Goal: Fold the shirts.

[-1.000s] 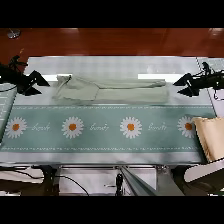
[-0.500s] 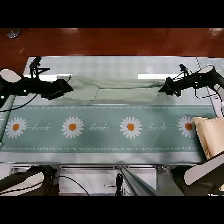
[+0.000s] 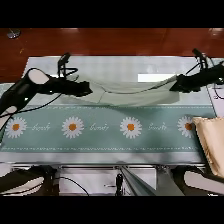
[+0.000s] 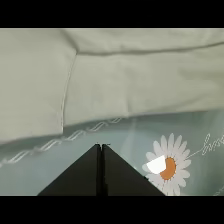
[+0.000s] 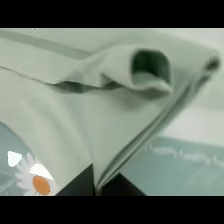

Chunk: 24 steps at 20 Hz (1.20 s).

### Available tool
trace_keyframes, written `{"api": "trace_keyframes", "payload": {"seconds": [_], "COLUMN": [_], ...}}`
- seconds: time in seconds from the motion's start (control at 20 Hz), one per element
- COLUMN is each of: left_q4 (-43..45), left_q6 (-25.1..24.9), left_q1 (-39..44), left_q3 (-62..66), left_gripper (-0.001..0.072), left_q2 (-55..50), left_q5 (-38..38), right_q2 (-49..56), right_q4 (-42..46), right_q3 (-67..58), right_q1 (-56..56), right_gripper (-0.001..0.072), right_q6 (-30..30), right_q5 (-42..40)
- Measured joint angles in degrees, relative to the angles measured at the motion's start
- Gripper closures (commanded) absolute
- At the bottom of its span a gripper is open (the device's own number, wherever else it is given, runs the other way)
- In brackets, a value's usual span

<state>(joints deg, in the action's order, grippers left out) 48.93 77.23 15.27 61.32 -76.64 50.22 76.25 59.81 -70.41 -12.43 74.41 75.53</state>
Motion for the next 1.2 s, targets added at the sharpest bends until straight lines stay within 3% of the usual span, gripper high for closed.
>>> {"api": "trace_keyframes", "payload": {"seconds": [0.25, 0.45, 0.9, 1.05, 1.2], "left_q4": [2.08, 2.43, -5.11, -5.86, -6.05], "left_q6": [3.06, 6.32, 7.98, 8.04, 7.1], "left_q1": [9.33, 18.23, 33.62, 32.46, 24.52], "left_q3": [18.05, 29.46, 35.78, 37.48, 38.34], "left_gripper": [0.0679, 0.0679, 0.0678, 0.0678, 0.0679], "left_q2": [-13.9, -24.52, -35.52, -35.43, -32.3], "left_q5": [3.13, 5.77, 11.56, 13.03, 15.91], "right_q2": [-23.93, -35.15, -40.44, -40.59, -39.45], "right_q4": [0.59, -1.68, -5.27, -5.64, -6.54], "right_q3": [12.98, 16.9, 18.32, 18.36, 18.14], "right_q1": [0.04, 0.11, 0.11, 0.11, 1.07], "right_gripper": [0.0693, 0.0693, 0.0693, 0.0693, 0.0693], "right_q6": [4.66, 7.78, 9.07, 9.09, 9.07], "right_q5": [0.26, 1.36, 0.9, 0.61, 0.44]}}
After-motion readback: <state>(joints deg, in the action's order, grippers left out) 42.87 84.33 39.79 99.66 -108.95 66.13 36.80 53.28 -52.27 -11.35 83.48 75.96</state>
